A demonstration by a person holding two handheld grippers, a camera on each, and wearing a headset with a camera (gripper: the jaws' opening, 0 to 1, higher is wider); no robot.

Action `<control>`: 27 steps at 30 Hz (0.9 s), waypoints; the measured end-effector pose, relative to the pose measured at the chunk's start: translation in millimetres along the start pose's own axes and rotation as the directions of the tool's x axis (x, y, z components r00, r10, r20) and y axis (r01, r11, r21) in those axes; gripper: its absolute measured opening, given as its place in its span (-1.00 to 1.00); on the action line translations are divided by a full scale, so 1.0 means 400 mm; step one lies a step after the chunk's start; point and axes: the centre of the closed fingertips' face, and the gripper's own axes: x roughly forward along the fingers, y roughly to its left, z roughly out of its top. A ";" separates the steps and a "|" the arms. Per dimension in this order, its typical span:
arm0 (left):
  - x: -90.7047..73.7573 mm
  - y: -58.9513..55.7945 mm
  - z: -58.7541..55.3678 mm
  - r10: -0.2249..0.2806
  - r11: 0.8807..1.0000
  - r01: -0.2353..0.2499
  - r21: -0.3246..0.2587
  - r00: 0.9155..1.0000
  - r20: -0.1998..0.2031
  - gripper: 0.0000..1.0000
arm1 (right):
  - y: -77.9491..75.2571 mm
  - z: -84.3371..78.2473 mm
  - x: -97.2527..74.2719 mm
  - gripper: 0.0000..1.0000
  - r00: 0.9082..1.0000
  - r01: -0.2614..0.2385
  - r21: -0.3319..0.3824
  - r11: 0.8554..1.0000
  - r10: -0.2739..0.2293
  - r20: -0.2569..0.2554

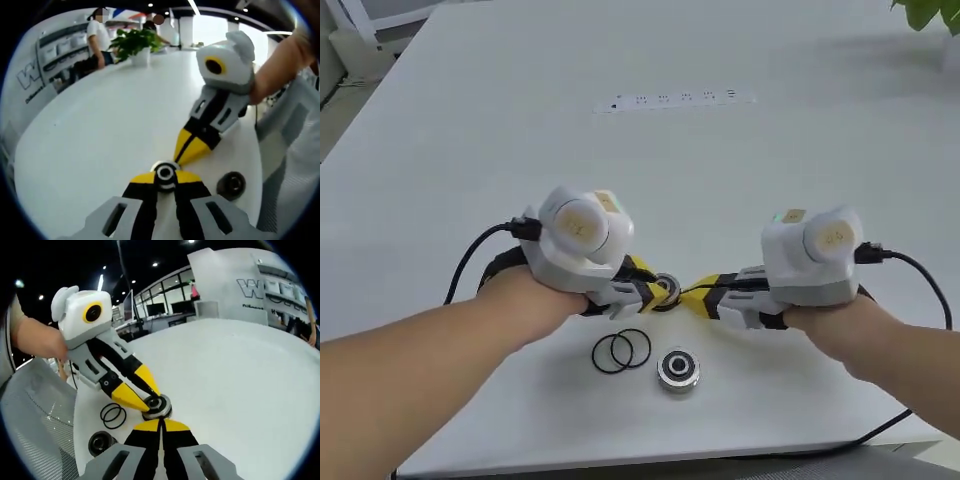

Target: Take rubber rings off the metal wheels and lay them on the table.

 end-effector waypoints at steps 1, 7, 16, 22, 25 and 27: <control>0.000 -0.001 0.000 0.001 1.000 -0.001 0.001 1.000 -0.001 -0.75 | -0.002 0.001 -0.003 -1.00 1.000 -0.002 0.030 1.000 0.002 0.008; 0.000 -0.003 0.000 0.002 1.000 -0.002 0.005 1.000 -0.008 -0.76 | -0.003 0.023 -0.016 -1.00 0.998 -0.016 0.158 0.987 0.005 0.069; 0.000 -0.004 0.000 0.011 1.000 -0.011 0.018 1.000 -0.023 -0.77 | -0.001 0.030 -0.016 -1.00 0.997 -0.018 0.212 0.977 0.002 0.077; 0.001 -0.004 0.000 0.008 1.000 -0.008 0.028 0.999 -0.031 -0.78 | 0.007 0.033 -0.017 -1.00 0.997 -0.031 0.222 0.975 0.014 0.074; 0.001 -0.004 0.000 0.014 0.999 -0.013 0.030 0.999 -0.032 -0.78 | 0.013 0.035 -0.016 -1.00 0.996 -0.040 0.237 0.971 0.021 0.083; 0.002 -0.004 0.000 0.015 0.999 -0.014 0.032 0.999 -0.032 -0.78 | 0.020 0.037 -0.015 -1.00 0.997 -0.040 0.224 0.974 0.023 0.080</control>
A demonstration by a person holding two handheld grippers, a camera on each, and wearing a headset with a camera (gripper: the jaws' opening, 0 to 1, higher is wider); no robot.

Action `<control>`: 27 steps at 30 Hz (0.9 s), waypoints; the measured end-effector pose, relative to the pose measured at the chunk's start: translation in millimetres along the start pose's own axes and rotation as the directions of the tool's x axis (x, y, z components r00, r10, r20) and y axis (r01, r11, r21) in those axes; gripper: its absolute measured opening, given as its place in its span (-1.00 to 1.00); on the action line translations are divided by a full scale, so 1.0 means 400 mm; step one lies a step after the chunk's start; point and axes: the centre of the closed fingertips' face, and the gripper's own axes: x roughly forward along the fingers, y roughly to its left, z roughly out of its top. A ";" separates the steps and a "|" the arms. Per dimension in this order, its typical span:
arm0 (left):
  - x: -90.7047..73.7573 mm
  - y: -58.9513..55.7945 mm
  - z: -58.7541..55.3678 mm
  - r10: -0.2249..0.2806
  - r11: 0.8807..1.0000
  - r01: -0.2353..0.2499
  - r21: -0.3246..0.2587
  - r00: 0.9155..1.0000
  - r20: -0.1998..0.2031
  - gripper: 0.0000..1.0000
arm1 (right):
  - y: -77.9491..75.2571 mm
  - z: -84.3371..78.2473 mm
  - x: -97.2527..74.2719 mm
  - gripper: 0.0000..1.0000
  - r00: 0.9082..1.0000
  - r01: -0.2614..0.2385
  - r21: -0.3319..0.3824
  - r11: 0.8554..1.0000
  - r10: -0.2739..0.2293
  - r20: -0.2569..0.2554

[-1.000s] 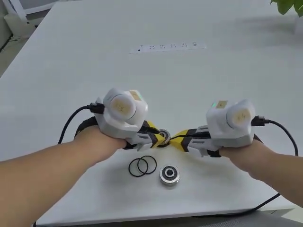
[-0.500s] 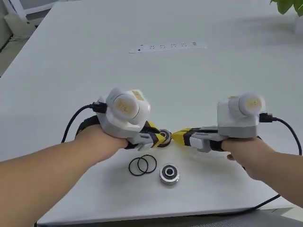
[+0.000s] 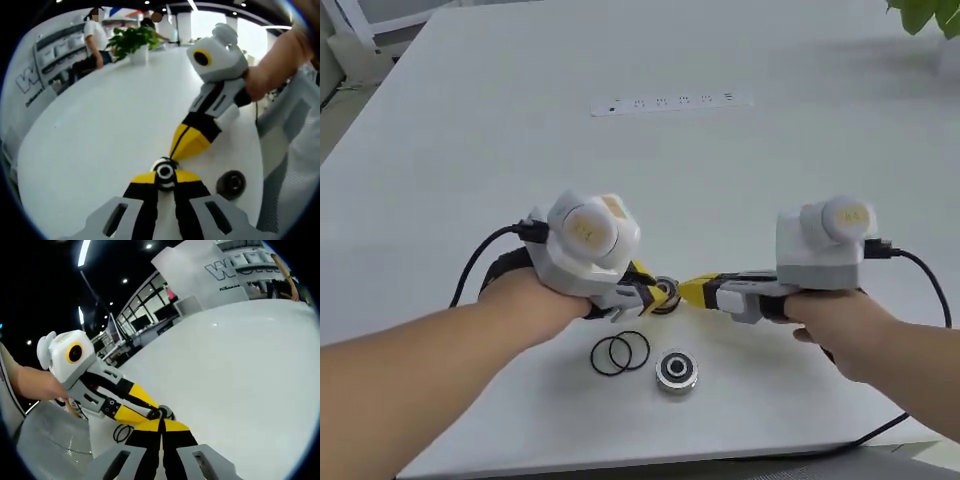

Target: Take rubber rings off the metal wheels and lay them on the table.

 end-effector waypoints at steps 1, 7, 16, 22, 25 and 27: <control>0.000 0.000 0.000 0.000 1.000 0.000 0.000 1.000 0.000 -0.78 | 0.002 0.000 0.000 -1.00 1.000 -0.002 0.000 1.000 0.002 -0.002; 0.000 -0.001 0.000 -0.001 1.000 0.001 0.008 1.000 -0.001 -0.79 | 0.010 -0.001 0.003 -1.00 1.000 -0.013 -0.008 1.000 0.013 -0.005; 0.000 -0.002 -0.001 -0.005 1.000 0.005 0.010 1.000 -0.001 -0.79 | 0.015 -0.002 0.003 -1.00 0.999 -0.047 0.015 0.999 0.047 -0.002; 0.000 -0.003 -0.002 -0.004 1.000 0.004 0.009 1.000 0.002 -0.79 | 0.047 0.012 0.010 -1.00 0.995 -0.101 0.018 0.995 0.101 0.006; 0.000 -0.005 -0.001 -0.004 1.000 0.004 0.008 1.000 0.002 -0.79 | 0.057 0.011 0.008 -1.00 0.992 -0.125 0.039 0.991 0.124 0.009; 0.000 -0.005 -0.001 -0.005 1.000 0.005 0.008 1.000 0.004 -0.79 | 0.056 0.012 -0.002 -1.00 0.988 -0.152 0.066 0.986 0.151 0.015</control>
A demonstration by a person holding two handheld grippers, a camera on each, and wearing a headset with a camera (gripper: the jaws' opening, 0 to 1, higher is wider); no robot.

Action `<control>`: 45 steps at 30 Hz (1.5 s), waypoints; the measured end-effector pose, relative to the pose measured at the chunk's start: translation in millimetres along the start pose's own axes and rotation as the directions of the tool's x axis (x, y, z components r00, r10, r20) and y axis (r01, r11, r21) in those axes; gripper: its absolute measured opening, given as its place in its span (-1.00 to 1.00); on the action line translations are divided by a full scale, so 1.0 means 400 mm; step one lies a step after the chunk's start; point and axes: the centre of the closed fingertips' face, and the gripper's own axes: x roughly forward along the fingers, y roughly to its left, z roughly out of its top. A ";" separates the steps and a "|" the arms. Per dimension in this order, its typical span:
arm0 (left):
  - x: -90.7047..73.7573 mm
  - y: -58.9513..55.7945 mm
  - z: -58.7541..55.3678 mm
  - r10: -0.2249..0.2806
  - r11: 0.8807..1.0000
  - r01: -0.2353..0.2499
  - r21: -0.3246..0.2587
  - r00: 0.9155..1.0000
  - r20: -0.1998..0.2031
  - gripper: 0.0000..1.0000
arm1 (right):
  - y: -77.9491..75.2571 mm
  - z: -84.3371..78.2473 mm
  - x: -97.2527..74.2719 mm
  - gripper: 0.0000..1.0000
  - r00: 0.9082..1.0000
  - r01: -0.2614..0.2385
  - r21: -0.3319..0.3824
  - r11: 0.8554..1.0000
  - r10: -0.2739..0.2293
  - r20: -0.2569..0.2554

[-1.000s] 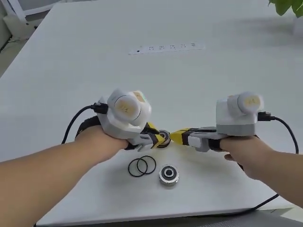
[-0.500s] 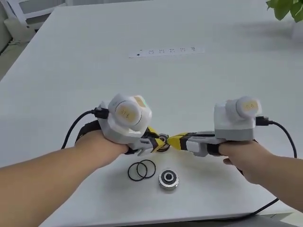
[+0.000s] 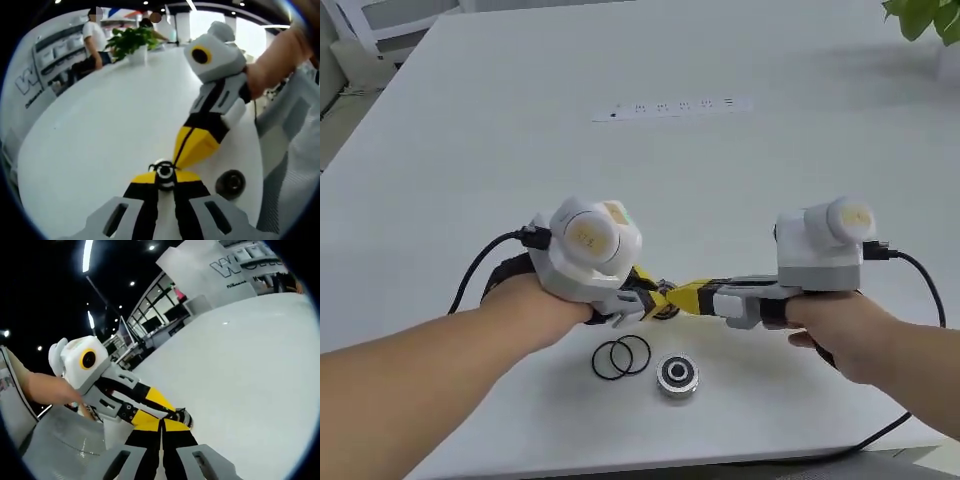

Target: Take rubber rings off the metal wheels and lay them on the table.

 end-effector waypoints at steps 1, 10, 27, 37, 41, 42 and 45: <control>0.000 -0.001 0.000 -0.002 1.000 0.002 0.000 1.000 0.001 -0.79 | 0.006 -0.001 -0.003 -1.00 1.000 -0.009 0.011 1.000 0.009 0.000; 0.001 0.000 0.002 0.000 1.000 0.000 -0.014 1.000 0.007 -0.78 | 0.016 -0.002 0.005 -1.00 1.000 -0.004 0.006 1.000 0.004 -0.004; -0.013 -0.009 0.010 -0.012 1.000 0.012 -0.005 1.000 0.016 -0.63 | -0.024 0.007 0.000 -1.00 0.998 0.064 -0.014 0.998 -0.064 0.008; -0.060 -0.019 0.035 -0.027 1.000 0.027 -0.001 0.997 0.071 -0.45 | -0.010 0.024 -0.001 -1.00 0.998 0.050 -0.016 0.999 -0.050 0.026; -0.085 -0.023 0.040 -0.032 0.999 0.033 -0.007 0.995 0.092 -0.39 | -0.004 0.029 -0.001 -1.00 0.999 0.042 -0.015 0.999 -0.041 0.030; -0.089 -0.023 0.040 -0.033 0.999 0.034 -0.006 0.995 0.095 -0.37 | -0.002 0.030 -0.001 -1.00 0.999 0.040 -0.015 0.999 -0.039 0.032; -0.106 -0.028 0.041 -0.036 0.999 0.036 -0.002 0.994 0.106 -0.33 | 0.003 0.032 -0.001 -1.00 0.999 0.032 -0.014 0.999 -0.032 0.036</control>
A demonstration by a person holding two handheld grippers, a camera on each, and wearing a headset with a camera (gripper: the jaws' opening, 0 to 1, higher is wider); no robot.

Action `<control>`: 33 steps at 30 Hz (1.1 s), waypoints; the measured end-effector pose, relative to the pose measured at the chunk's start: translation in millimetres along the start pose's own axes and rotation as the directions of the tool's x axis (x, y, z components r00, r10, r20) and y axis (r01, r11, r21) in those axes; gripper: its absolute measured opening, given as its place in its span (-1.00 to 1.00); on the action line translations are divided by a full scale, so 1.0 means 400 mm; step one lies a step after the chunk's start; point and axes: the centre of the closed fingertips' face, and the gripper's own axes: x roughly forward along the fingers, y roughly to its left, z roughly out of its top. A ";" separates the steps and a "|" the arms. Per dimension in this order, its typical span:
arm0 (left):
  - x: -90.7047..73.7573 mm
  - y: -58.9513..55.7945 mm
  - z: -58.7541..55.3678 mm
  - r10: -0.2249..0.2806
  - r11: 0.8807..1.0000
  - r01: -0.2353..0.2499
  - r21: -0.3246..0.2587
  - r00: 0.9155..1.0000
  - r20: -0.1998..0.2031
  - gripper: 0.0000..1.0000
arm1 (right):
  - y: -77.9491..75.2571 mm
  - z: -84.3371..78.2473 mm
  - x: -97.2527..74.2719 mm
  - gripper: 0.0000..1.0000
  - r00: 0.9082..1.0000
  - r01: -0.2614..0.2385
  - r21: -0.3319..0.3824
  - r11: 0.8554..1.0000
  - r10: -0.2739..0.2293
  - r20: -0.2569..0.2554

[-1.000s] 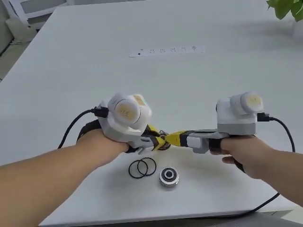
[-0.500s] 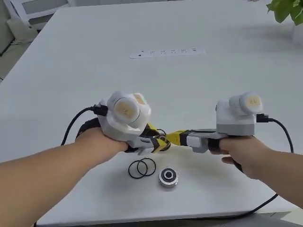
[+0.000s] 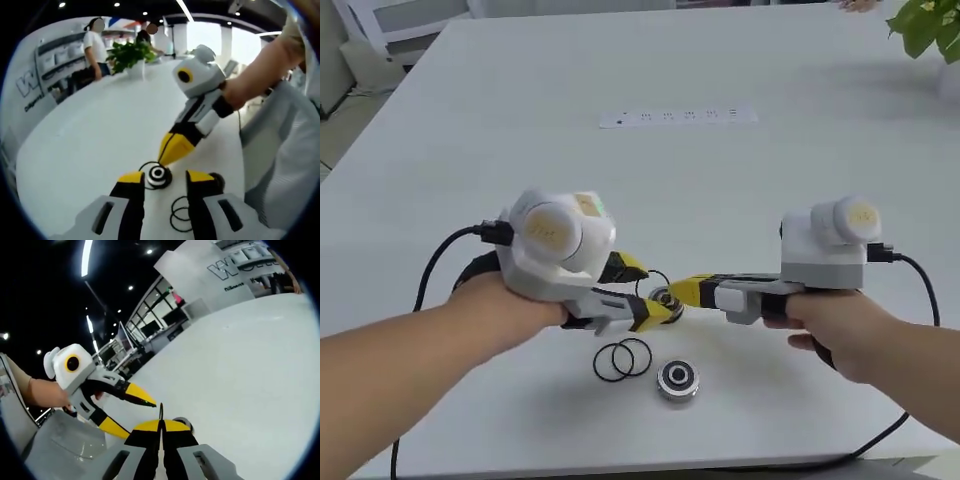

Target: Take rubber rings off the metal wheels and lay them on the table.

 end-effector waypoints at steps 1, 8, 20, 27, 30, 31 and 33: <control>-0.004 -0.001 0.001 -0.001 1.000 0.001 0.000 1.000 0.003 -0.32 | 0.002 0.001 0.000 -1.00 1.000 -0.002 0.000 1.000 0.002 0.000; -0.053 -0.015 -0.006 -0.005 1.000 0.005 -0.006 1.000 0.028 -0.22 | 0.031 0.004 -0.002 -1.00 1.000 -0.025 -0.003 1.000 0.025 0.000; -0.119 -0.015 -0.059 0.018 0.999 -0.017 -0.045 1.000 0.016 -0.04 | 0.063 -0.017 0.023 -1.00 0.997 -0.072 -0.001 0.997 0.072 -0.035; -0.140 -0.019 -0.070 0.020 0.998 -0.019 -0.059 1.000 0.019 0.08 | 0.086 -0.042 0.039 -1.00 0.992 -0.104 0.003 0.995 0.104 -0.076; -0.147 -0.023 -0.074 0.019 0.998 -0.018 -0.060 1.000 0.017 0.10 | 0.098 -0.059 0.045 -1.00 0.988 -0.119 0.013 0.993 0.120 -0.102; -0.148 -0.023 -0.075 0.019 0.998 -0.018 -0.060 1.000 0.017 0.11 | 0.100 -0.065 0.046 -1.00 0.986 -0.122 0.017 0.992 0.123 -0.110; -0.152 -0.023 -0.080 0.021 0.998 -0.020 -0.063 1.000 0.014 0.13 | 0.106 -0.079 0.050 -1.00 0.982 -0.131 0.027 0.991 0.133 -0.131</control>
